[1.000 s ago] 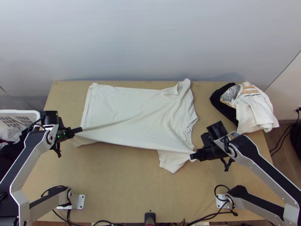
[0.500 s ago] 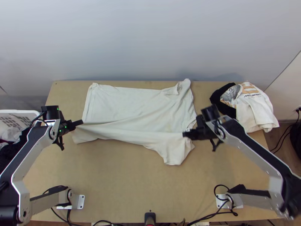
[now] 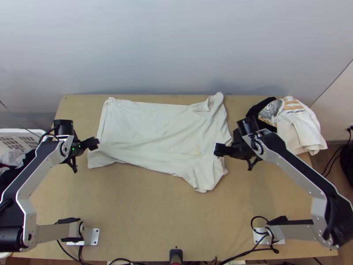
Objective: Fold the t-shirt
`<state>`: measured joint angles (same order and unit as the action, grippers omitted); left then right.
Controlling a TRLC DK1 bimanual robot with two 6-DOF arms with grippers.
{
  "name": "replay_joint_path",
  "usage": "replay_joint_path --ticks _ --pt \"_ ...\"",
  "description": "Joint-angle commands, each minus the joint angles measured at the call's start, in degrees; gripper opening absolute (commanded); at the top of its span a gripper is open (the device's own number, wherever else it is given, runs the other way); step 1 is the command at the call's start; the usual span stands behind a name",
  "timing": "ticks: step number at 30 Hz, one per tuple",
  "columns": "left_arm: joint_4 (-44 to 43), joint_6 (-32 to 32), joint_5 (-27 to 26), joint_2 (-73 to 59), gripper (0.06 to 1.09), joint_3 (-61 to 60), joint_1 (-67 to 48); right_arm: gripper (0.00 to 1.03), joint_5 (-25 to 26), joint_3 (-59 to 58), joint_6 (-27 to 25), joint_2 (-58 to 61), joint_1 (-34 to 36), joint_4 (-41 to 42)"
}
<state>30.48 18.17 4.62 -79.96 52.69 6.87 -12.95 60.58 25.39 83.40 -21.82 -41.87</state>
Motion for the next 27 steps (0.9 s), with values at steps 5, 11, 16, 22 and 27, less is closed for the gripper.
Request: replay_joint_path --ticks 5,11,16,22,27 --pt "6.17 -6.13 -0.32 5.61 1.02 -6.81 0.25 0.98 -2.69 -2.31 -1.66 -7.11 -1.73 -12.27" --pt "6.26 -5.61 -0.40 5.08 1.00 -8.83 -1.25 0.98 -3.05 -5.12 -1.66 -7.19 -7.53 -12.98" --pt "6.00 -5.34 -0.32 3.15 0.97 -8.92 -1.78 0.98 -3.40 -7.05 -2.01 -4.47 -9.82 -12.45" --pt "2.13 -5.43 -0.32 4.03 0.66 -10.50 -1.86 0.98 -5.07 -8.46 -1.48 1.16 -11.84 -8.67" --pt "-0.77 -5.69 -0.32 6.14 0.30 -11.99 -1.95 0.80 -5.16 -7.49 -0.95 5.11 -14.21 -7.62"
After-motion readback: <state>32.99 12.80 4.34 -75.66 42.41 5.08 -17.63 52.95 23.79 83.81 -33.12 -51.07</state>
